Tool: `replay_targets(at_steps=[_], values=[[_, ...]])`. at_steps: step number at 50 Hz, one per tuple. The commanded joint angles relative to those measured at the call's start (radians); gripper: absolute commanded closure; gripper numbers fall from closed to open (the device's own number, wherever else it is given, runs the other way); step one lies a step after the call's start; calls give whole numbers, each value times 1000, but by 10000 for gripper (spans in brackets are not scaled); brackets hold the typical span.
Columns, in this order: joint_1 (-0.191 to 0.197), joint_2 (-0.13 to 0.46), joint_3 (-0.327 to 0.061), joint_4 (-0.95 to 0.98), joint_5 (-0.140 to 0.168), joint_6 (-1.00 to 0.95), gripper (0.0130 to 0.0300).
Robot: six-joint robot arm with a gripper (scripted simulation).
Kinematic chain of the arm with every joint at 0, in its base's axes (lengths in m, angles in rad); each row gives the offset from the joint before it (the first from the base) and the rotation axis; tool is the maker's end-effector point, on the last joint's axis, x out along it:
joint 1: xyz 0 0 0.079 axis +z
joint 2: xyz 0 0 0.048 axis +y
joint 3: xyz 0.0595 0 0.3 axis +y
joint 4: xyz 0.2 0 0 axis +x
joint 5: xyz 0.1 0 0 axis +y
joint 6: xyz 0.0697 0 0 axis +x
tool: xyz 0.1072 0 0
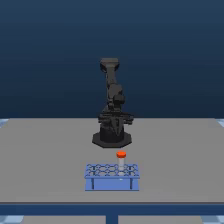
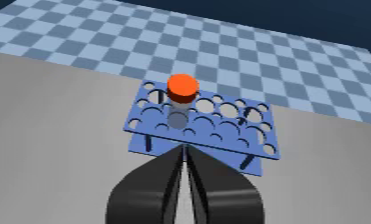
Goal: Pick up the centrifuge tube on the rack
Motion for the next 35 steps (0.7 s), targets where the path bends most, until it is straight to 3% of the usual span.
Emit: replay_targets(at_steps=[1, 35], values=[[0, 0, 0, 0, 0, 0, 130], [1, 3, -2, 25, -2, -23, 130]])
